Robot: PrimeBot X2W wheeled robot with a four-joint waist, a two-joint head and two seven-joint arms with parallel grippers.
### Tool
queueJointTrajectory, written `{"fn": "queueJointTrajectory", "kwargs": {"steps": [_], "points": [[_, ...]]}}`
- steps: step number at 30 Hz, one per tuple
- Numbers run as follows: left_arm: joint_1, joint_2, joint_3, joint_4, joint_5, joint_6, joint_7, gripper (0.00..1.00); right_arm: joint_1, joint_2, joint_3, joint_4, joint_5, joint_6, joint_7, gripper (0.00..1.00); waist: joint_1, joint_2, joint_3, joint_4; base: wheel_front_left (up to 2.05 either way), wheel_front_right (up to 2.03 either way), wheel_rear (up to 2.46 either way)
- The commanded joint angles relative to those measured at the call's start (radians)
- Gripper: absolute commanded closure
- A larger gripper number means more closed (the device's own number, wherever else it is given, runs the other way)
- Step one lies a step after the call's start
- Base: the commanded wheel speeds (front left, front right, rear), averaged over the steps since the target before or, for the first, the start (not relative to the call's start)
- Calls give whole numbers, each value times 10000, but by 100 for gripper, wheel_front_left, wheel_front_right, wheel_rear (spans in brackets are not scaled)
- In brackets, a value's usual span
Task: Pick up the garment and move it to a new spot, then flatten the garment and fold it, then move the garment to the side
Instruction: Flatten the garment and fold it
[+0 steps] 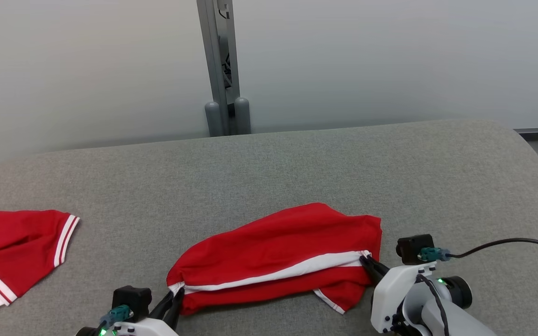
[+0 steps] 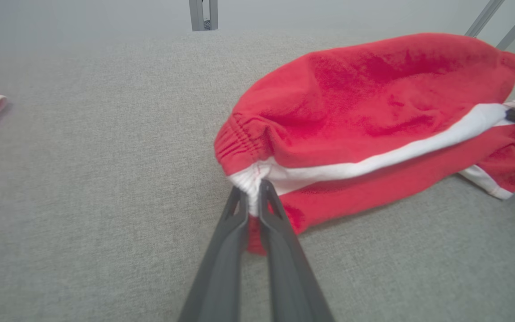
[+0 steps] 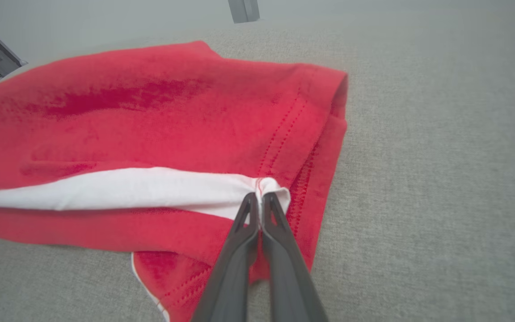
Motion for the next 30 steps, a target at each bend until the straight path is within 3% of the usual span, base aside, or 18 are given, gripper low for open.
{"fn": "queueJointTrajectory", "kwargs": {"steps": [1,8,16,24,30], "points": [[-156,110,11,-41,-28,22,-14,100,-155,-98,94,83,120,-3,-158,100,0,0,-11,3,0,0,0],[-135,42,271,-482,-564,-274,-451,100,-84,-582,380,-398,509,-3,-1055,100,0,0,-197,-38,0,0,0],[-369,192,368,-1646,-1143,-648,-386,100,155,-1630,107,-2273,666,-5,-1363,100,0,0,-572,-274,0,0,0],[-1484,462,139,-3775,-1555,-900,139,100,427,-2587,-1529,-5696,-5,-3,-1363,100,0,0,-988,-531,0,0,0],[-3189,938,36,-4915,-2329,-993,1455,100,-505,-3285,-2195,-7411,-265,-3,-902,100,0,0,-1252,-679,0,0,0]]}}
